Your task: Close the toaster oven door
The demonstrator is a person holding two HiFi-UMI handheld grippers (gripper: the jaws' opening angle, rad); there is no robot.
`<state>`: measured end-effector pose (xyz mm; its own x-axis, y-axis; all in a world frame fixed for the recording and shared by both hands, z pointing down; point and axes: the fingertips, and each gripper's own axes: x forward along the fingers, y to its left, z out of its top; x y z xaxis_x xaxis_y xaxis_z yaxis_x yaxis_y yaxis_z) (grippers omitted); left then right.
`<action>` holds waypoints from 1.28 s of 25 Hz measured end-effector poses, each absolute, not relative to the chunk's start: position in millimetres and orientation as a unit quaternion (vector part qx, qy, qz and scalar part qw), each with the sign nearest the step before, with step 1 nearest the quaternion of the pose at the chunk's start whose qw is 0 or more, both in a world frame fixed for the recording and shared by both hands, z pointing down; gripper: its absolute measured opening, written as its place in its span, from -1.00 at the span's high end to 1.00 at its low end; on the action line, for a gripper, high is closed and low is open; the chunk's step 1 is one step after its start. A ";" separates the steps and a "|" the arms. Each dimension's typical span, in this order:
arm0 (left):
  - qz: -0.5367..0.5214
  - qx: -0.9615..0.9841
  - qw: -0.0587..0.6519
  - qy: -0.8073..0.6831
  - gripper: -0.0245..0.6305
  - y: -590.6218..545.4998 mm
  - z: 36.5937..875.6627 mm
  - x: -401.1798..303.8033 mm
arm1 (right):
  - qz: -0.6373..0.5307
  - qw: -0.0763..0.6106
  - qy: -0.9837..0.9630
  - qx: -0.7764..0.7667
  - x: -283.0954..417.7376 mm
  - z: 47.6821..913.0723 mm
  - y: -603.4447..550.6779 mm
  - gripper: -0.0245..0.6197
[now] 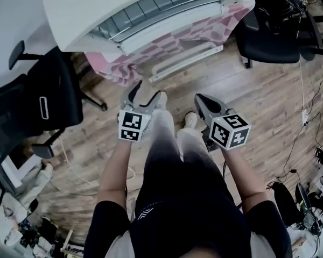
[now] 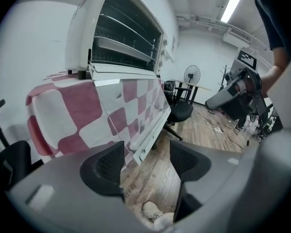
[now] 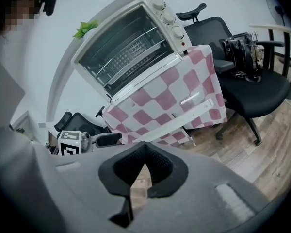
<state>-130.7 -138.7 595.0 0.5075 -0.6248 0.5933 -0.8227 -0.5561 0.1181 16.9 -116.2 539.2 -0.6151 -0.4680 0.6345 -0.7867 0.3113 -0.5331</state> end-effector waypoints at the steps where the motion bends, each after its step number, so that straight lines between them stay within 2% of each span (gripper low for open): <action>1: 0.254 0.848 0.195 -0.422 -0.03 -142.9 599.7 -130.5 | 0.435 0.183 -0.786 0.399 13.4 543.1 -118.4 0.91; 15: 0.247 0.871 0.202 -0.374 -0.08 -174.4 654.4 -122.5 | 0.469 0.189 -0.759 0.411 -7.5 600.6 -134.8 0.91; 32: 0.226 0.909 0.128 -0.325 -0.18 -193.5 669.0 -85.7 | 0.484 0.195 -0.740 0.425 1.3 629.6 -114.8 0.91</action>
<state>-85.7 -193.5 669.0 0.6857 -0.5339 0.4947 -0.6497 -0.7554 0.0853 1.3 -114.8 629.6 -0.5620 -0.4403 0.7002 -0.8180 0.1704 -0.5494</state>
